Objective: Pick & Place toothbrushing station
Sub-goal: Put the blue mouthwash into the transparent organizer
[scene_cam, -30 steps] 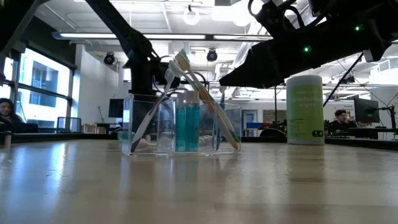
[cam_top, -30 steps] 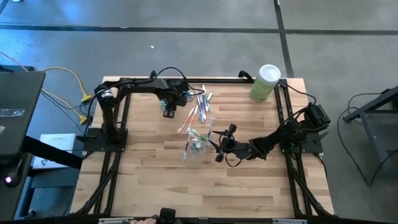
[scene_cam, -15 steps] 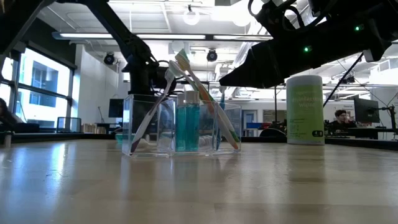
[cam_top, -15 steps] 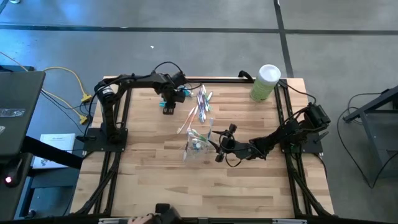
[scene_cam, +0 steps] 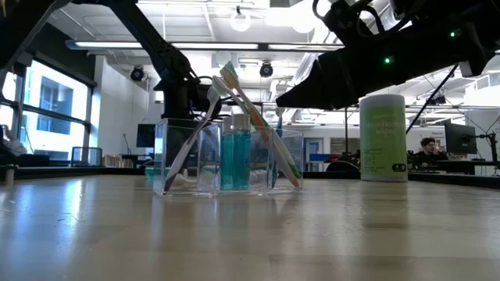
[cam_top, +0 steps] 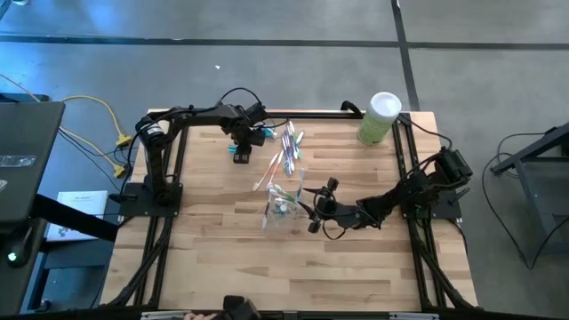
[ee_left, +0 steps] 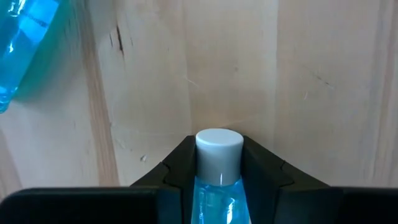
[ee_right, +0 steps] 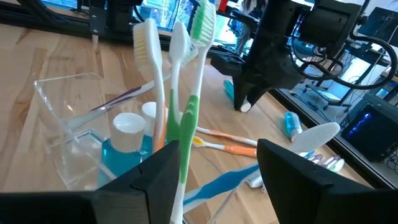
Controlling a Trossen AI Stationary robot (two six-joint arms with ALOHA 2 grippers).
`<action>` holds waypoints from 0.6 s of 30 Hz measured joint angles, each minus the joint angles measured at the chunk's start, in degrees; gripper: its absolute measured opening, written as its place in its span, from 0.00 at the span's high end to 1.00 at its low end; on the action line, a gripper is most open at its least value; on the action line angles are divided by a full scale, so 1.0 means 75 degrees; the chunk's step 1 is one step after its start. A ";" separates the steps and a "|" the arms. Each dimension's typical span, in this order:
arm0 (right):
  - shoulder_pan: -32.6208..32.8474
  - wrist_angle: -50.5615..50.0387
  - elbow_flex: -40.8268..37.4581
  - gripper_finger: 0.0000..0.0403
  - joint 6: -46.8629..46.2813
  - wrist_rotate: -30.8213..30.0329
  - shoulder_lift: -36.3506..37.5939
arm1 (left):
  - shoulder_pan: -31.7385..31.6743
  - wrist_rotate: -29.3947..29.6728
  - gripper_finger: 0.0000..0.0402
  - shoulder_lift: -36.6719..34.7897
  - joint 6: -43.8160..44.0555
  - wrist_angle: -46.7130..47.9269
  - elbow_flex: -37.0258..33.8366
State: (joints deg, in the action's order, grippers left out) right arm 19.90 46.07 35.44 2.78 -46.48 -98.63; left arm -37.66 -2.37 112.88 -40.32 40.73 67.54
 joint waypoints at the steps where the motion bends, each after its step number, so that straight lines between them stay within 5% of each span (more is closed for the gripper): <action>1: 0.0000 0.0002 0.0000 0.49 -0.0006 -0.0003 0.0000 | 0.0065 0.0035 0.78 -0.0055 0.0003 0.0011 -0.0015; 18: 0.0482 0.0183 0.0000 0.49 0.0027 -0.0294 0.0000 | 0.1896 0.0828 0.78 -0.3440 0.1407 0.0909 -0.0071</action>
State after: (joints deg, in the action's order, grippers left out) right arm 23.52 47.44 35.44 2.98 -48.68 -98.63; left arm -23.44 3.84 87.08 -29.77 47.55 67.01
